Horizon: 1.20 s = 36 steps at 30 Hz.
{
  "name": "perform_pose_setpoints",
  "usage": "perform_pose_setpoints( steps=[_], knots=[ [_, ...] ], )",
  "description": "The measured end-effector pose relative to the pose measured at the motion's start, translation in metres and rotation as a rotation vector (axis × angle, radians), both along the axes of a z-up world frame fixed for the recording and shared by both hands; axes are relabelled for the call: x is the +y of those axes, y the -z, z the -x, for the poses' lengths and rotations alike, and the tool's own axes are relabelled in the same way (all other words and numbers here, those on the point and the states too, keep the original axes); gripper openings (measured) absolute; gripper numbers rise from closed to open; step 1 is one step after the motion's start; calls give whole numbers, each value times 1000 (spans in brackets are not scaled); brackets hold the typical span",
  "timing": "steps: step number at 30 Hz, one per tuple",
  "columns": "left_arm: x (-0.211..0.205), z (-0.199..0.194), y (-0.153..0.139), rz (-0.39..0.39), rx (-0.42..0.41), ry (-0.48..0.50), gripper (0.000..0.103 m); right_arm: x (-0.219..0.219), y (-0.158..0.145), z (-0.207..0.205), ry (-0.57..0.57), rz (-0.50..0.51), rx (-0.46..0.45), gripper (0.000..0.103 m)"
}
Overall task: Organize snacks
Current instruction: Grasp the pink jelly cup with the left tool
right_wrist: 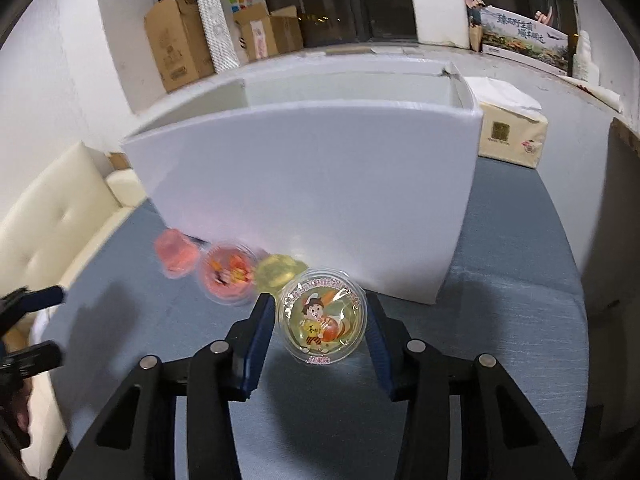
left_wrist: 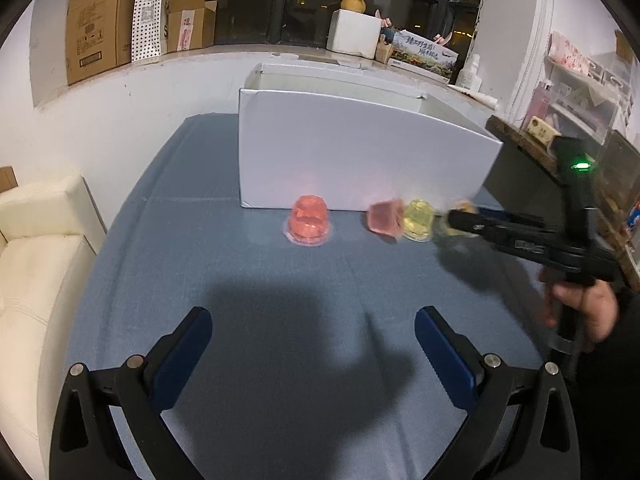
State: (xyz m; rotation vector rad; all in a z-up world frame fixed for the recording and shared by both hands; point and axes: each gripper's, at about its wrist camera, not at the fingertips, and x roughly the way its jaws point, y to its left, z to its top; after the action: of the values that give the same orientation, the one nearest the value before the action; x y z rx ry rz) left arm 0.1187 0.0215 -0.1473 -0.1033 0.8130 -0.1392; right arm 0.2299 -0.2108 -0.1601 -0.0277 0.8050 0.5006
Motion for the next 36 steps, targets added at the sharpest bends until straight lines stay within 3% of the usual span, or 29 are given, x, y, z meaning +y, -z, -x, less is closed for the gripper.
perform_pose_setpoints(
  steps=[9,15,16,18,19,20,21,29,36],
  knots=[
    [-3,-72,18,-73,32,-38,103,-13,-30,56,28,-109,-19,48],
    [-7,-113,25,-39,46,-56,102,-22,-32,83,37,-141,-10,48],
    [-8,-116,27,-48,51,-59,98,-23,-32,85,37,-143,-11,48],
    [-11,-122,31,-61,58,-54,56,-23,-32,87,39,-138,-13,48],
    [-13,-123,33,-55,66,-35,50,-23,-32,87,41,-138,-11,48],
    [-15,-123,35,-66,69,-28,40,-24,-31,87,44,-146,-7,48],
    [-15,-121,35,-69,58,-21,39,-24,-31,88,44,-150,-6,48],
    [-9,-88,15,-15,-25,41,39,-14,-34,91,23,-163,-13,48],
    [-6,-33,-33,10,-144,111,39,2,-46,92,0,-176,-36,48]
  ],
)
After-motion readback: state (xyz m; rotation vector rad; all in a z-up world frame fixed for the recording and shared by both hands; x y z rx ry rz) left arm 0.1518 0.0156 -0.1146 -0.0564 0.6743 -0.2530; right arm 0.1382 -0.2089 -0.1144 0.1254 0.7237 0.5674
